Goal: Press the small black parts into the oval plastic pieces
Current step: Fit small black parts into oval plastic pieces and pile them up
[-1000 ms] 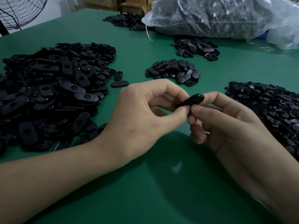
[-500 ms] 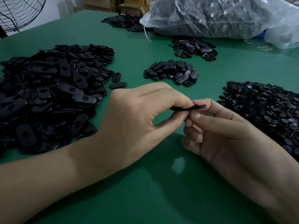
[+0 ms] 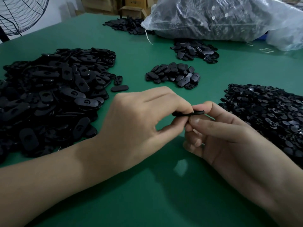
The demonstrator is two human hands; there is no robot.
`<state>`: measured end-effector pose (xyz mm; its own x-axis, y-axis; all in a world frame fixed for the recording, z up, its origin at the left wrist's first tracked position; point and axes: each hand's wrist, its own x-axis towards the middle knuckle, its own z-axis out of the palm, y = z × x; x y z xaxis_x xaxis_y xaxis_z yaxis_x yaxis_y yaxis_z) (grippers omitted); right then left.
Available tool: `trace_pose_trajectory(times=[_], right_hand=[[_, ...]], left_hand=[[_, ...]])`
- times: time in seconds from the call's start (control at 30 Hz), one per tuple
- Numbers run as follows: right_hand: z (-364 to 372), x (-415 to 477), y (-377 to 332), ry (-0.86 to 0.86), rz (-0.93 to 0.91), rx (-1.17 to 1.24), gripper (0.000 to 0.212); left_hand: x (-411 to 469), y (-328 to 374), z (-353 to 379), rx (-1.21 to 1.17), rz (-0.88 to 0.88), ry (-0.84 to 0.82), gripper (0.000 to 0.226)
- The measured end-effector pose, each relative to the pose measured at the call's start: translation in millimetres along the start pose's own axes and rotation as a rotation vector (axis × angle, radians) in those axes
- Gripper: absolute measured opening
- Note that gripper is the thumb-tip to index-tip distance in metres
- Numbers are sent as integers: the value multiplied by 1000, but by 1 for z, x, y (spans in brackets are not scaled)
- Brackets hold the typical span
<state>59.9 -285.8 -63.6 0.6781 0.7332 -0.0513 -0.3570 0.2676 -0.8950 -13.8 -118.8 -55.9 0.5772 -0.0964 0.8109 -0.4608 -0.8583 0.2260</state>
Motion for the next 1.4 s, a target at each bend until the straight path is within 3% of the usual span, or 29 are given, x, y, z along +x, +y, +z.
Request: trace_pose_trajectory(times=[0.2, 0.37, 0.47, 0.6, 0.7, 0.8, 1.17, 1.3, 1.4], right_hand=[[1, -3, -4, 119, -307, -492, 19], [-1, 0, -3, 149, -392, -725, 12], [-5, 3, -3, 168, -353, -704, 13], [-9, 5, -4, 197, -286, -616, 19], [-11, 5, -5, 189, -267, -604, 21], [-12, 7, -5, 228, -255, -568, 16], [-18, 8, -2, 240, -292, -702, 6], [-20, 9, -4, 253, -306, -687, 6], [-21, 8, -6, 267, -318, -686, 5]], left_hand=[[2, -7, 2, -183, -269, -53, 8], [0, -10, 4, -405, -496, -126, 12], [3, -13, 6, -487, -542, -189, 12], [12, -18, 1, -466, -423, -420, 62], [24, -23, -1, -431, -363, -496, 55], [38, -36, -2, -418, -410, -515, 51], [103, -129, 80, 13, -679, -355, 51], [105, -131, 93, 89, -688, -438, 72], [113, -137, 70, 115, -703, -536, 65]])
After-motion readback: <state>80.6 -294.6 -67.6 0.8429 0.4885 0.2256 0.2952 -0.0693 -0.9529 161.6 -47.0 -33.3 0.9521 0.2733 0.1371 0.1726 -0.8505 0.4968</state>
